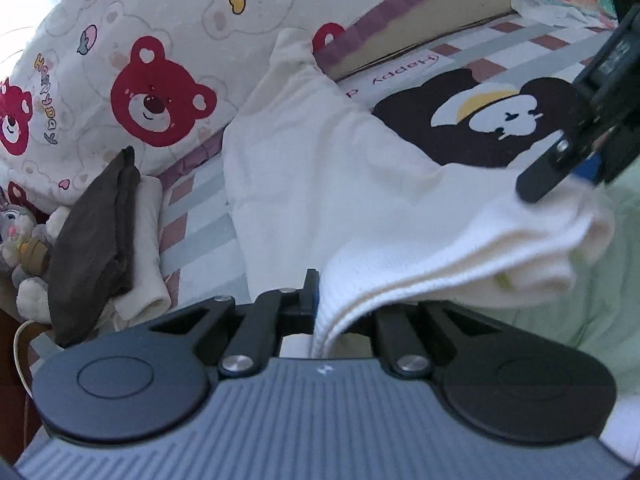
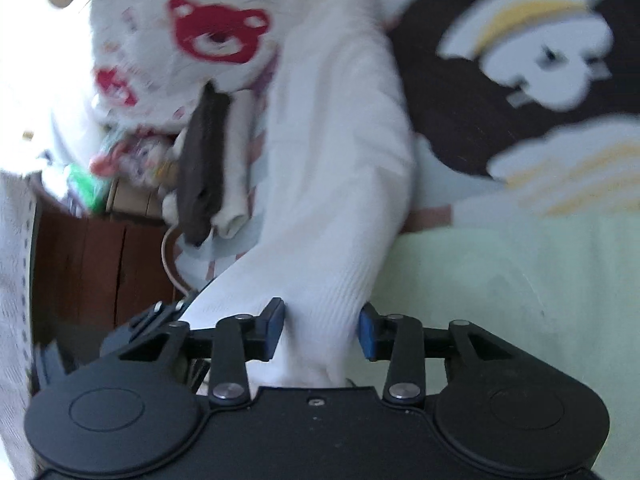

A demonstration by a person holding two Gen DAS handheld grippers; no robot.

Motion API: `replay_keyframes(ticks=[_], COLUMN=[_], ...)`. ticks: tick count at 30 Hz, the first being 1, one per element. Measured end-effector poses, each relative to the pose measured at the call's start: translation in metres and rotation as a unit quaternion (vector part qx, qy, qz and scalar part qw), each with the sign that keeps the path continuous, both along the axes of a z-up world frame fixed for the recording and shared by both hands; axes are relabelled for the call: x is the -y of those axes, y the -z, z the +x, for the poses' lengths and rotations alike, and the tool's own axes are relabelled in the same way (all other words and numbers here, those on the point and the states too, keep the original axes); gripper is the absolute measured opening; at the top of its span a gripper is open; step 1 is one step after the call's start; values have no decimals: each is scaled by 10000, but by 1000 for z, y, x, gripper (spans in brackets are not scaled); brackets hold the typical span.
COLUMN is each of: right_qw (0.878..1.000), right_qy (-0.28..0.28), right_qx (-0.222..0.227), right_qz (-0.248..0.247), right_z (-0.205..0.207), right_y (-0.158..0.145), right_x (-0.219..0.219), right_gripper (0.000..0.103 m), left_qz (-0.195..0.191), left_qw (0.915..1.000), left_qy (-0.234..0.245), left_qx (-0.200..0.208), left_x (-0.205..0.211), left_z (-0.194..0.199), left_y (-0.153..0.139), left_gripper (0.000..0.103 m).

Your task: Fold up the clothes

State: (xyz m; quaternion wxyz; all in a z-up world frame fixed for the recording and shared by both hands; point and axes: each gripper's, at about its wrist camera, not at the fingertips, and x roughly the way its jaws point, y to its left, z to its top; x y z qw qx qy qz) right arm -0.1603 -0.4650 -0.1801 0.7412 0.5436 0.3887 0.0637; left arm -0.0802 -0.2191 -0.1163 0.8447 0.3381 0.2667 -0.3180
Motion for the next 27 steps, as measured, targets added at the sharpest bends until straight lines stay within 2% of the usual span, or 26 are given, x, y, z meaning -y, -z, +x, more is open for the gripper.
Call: replay_keyframes(ticks=[4, 6, 10, 11, 12, 13, 14, 16, 18, 20, 24, 27], right_qw=[9995, 9995, 9986, 9983, 9983, 9984, 9980, 9956, 9904, 9840, 9755, 9696], right_qy=[142, 96, -202, -339, -432, -471, -509, -614, -734, -873, -1227, -1561], right_qx=[-187, -219, -296, -260, -146, 69, 285, 707, 1121, 1497, 1773, 1868], right_qz=[187, 213, 377, 385, 360, 293, 226, -45, -329, -420, -445, -247], right_z=[4, 8, 16, 19, 21, 21, 22, 20, 18, 12, 4, -9], right_y=[18, 24, 40, 44, 45, 42, 38, 18, -8, -36, -79, -102], right_x=[1, -1, -12, -15, -17, -19, -22, -25, -28, -27, -27, -32], right_gripper=[45, 51, 54, 53, 48, 18, 9, 9, 9, 9, 9, 9], left_qz=[-100, -181, -633, -644, -600, -562, -526, -629, -899, -1094, -1356, -1477], left_qw=[9999, 9998, 9977, 9976, 9977, 9978, 9977, 9970, 9943, 9904, 9859, 9838], left_qy=[-42, -73, -202, -231, -261, -331, -415, -431, -390, -410, -172, 95], left_qx=[-39, -72, -98, -118, -151, -151, -138, 90, 411, 736, 964, 1011], left_x=[-2, -4, -10, -10, -9, -10, -11, -18, -27, -38, -53, -68], left_z=[1, 1, 9, 13, 17, 19, 21, 16, 4, -10, -38, -68], left_y=[-2, -5, -5, -2, 2, 4, 5, -5, -21, -41, -80, -111], left_gripper=[6, 6, 7, 8, 7, 6, 6, 5, 5, 5, 5, 5])
